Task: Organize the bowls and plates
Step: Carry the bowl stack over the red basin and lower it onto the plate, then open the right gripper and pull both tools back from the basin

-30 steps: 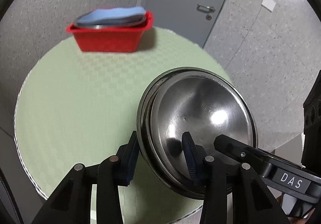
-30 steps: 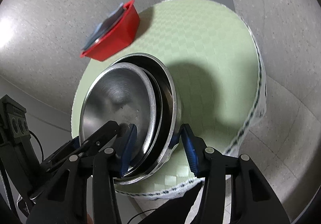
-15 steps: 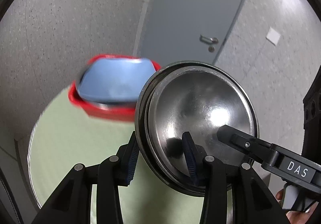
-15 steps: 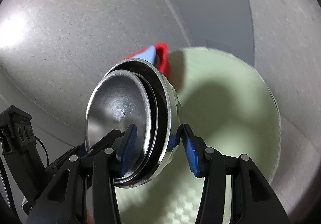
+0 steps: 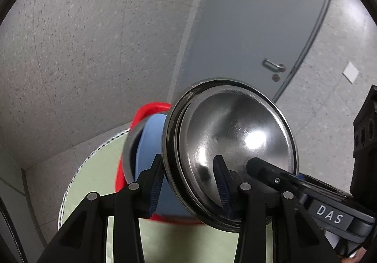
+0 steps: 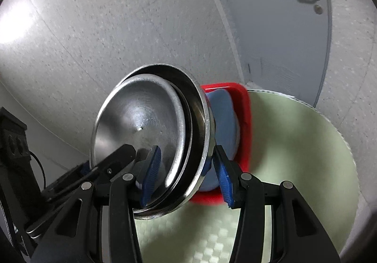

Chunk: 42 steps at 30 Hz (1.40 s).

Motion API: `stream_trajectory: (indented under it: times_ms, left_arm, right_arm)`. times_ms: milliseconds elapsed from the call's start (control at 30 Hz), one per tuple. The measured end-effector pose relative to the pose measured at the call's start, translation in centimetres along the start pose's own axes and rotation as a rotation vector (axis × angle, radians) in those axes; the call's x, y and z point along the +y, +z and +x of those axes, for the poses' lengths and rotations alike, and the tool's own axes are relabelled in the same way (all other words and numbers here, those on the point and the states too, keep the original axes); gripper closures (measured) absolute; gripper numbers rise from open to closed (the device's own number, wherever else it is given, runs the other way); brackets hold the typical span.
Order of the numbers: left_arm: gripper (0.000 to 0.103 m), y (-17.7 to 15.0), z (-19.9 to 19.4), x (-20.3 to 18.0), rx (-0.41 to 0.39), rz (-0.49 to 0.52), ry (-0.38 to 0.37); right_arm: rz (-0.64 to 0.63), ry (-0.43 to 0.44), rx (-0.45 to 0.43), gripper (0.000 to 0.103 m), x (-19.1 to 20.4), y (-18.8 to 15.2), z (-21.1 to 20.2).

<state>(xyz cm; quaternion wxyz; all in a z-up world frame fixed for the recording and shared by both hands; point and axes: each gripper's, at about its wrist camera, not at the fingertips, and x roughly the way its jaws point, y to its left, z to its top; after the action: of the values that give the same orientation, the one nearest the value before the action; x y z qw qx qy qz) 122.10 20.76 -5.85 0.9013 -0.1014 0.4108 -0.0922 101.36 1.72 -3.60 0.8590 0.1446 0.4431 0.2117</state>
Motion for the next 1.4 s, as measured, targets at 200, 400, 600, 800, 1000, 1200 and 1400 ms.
stream_trajectory:
  times_ms: [200, 400, 600, 800, 1000, 1200, 1400]
  left_arm:
    - [0.067, 2.2, 5.8, 1.7, 0.088, -0.025, 0.007]
    - [0.069, 4.1, 9.8, 2.9, 0.137, -0.028, 0.010]
    - [0.070, 4.8, 11.7, 2.4, 0.152, -0.015, -0.002]
    - [0.070, 4.3, 11.5, 2.9, 0.153, 0.000, 0.004]
    - [0.054, 3.4, 9.8, 2.2, 0.130, -0.001, 0.006]
    - [0.016, 2.0, 6.2, 2.5, 0.056, -0.022, 0.050]
    - [0.007, -0.1, 2.1, 1.2, -0.006, -0.001, 0.080]
  right_arm:
    - [-0.014, -0.051, 0.073, 0.056, 0.4, 1.4, 5.1]
    - [-0.006, -0.081, 0.127, 0.056, 0.0, 1.3, 8.3]
    - [-0.009, -0.126, 0.131, 0.056, -0.8, 0.9, 9.0]
    - [-0.041, -0.165, 0.117, 0.057, -0.4, 0.6, 9.1]
    - [-0.040, -0.168, 0.084, 0.055, -0.4, 0.2, 8.3]
    - [-0.053, -0.173, 0.044, 0.046, -0.4, -1.0, 5.9]
    - [-0.075, -0.172, 0.002, 0.038, 0.5, -2.6, 3.0]
